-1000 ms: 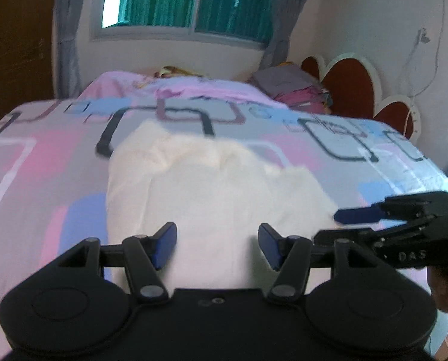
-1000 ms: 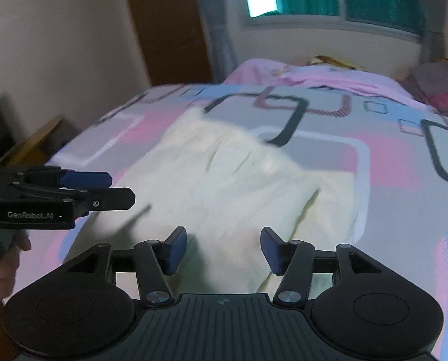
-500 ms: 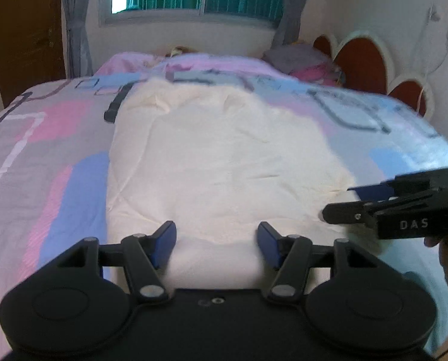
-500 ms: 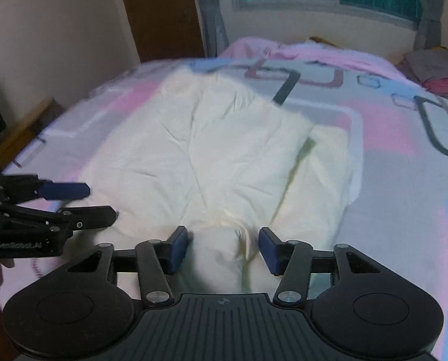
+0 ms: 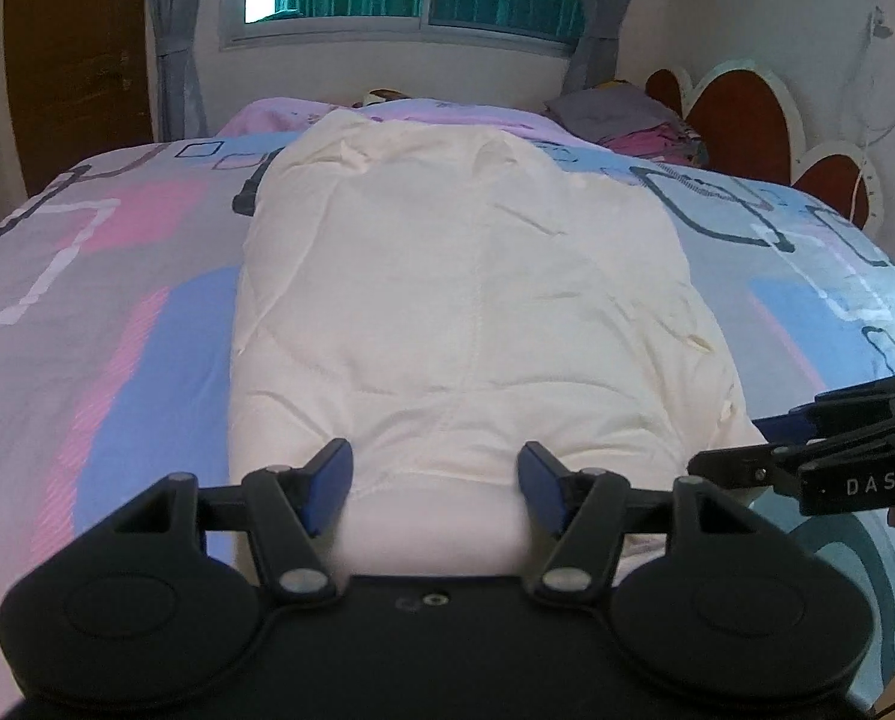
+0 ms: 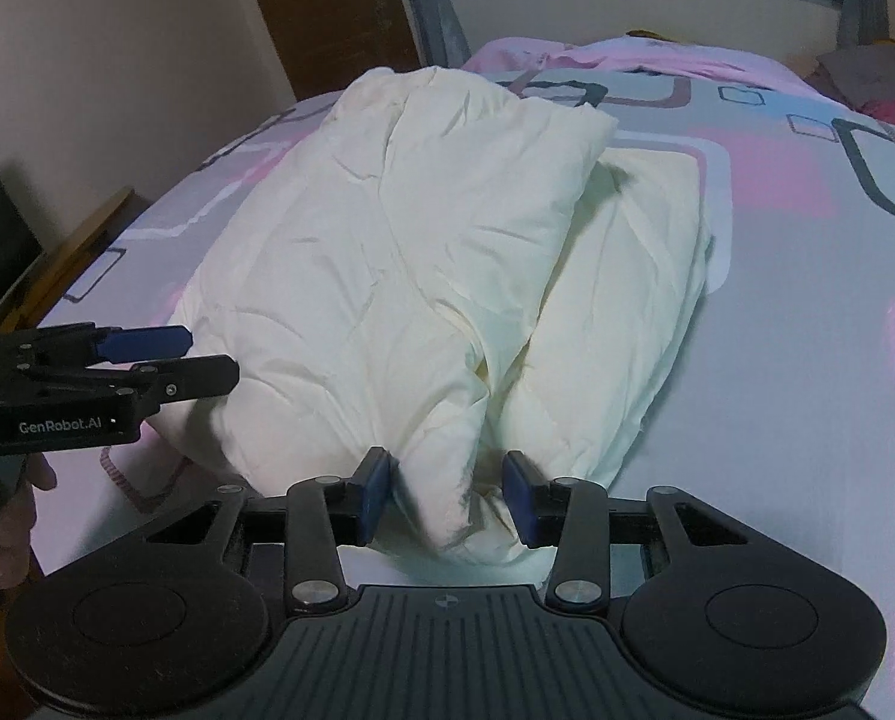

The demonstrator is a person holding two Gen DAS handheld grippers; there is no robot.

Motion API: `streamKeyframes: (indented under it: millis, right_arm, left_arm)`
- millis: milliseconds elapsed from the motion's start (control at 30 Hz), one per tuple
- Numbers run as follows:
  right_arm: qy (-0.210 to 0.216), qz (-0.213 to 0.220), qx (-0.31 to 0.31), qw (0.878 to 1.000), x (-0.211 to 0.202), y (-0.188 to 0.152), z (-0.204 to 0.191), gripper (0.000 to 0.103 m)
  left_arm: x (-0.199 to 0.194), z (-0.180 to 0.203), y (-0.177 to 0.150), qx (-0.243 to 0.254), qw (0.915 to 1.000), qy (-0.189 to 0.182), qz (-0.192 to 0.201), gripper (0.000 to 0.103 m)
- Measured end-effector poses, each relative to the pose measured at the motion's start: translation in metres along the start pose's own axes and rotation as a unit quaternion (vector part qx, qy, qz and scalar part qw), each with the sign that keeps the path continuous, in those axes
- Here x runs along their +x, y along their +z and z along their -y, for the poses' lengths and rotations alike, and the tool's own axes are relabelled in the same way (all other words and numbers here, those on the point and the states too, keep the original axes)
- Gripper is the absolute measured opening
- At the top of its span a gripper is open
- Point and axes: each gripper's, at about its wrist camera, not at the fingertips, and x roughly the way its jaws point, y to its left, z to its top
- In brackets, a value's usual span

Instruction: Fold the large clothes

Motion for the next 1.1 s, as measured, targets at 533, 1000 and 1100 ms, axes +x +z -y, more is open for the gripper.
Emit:
streamKeyframes:
  millis: [533,1000,1100]
  right_arm:
    - [-0.017,0.096,0.037,0.995,-0.112,-0.028,0.004,0.095]
    - [-0.094,0.126,0.037,0.987,-0.196,-0.072,-0.035,0.103]
    - [-0.104,0.126,0.026,0.986,-0.206,-0.082,-0.042,0.103]
  left_arm:
    - [-0.089,0.059,-0.02,0.002,0.9965,0.068,0.049,0.103]
    - [-0.172,0.096,-0.042,-0.018,0.9948,0.059,0.081,0.103]
    - [-0.184,0.099,-0.047,-0.027,0.9943,0.056,0.086,0.103]
